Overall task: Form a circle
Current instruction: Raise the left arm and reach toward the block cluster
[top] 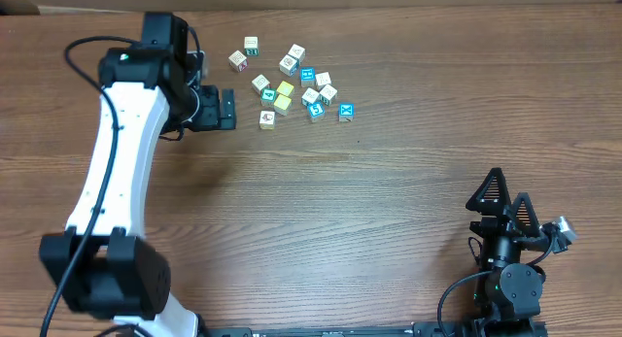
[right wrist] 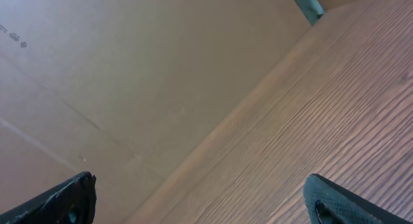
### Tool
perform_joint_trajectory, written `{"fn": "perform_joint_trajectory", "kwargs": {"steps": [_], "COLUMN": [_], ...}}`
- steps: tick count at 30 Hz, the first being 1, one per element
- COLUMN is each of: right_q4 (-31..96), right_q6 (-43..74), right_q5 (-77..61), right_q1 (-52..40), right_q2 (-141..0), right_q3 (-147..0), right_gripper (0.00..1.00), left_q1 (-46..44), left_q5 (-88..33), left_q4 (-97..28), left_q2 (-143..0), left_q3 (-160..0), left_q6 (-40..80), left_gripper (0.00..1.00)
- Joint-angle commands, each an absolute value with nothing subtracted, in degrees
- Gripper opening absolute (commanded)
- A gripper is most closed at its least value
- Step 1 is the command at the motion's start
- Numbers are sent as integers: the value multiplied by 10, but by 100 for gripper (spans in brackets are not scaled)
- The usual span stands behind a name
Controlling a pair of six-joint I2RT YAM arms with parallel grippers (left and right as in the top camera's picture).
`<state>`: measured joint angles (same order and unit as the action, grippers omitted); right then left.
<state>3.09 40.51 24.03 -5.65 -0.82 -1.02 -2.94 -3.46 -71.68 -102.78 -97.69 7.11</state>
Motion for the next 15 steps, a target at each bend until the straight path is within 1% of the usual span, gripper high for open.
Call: {"fn": "perform_joint_trajectory", "kwargs": {"steps": [1, 15], "right_q4": [31, 31], "right_q6": [405, 405], "right_q5": [244, 244], "right_q1": [-54, -54], "right_q2": [-2, -2], "right_q3": [-4, -4], "right_gripper": [100, 100], "left_q1": [-26, -26], "left_q5": [-41, -49], "left_q4": [-710, -673], "left_q2": [-1050, -1083], "left_q3": [-991, -991], "left_q6": [77, 83], "left_gripper": [99, 100]}}
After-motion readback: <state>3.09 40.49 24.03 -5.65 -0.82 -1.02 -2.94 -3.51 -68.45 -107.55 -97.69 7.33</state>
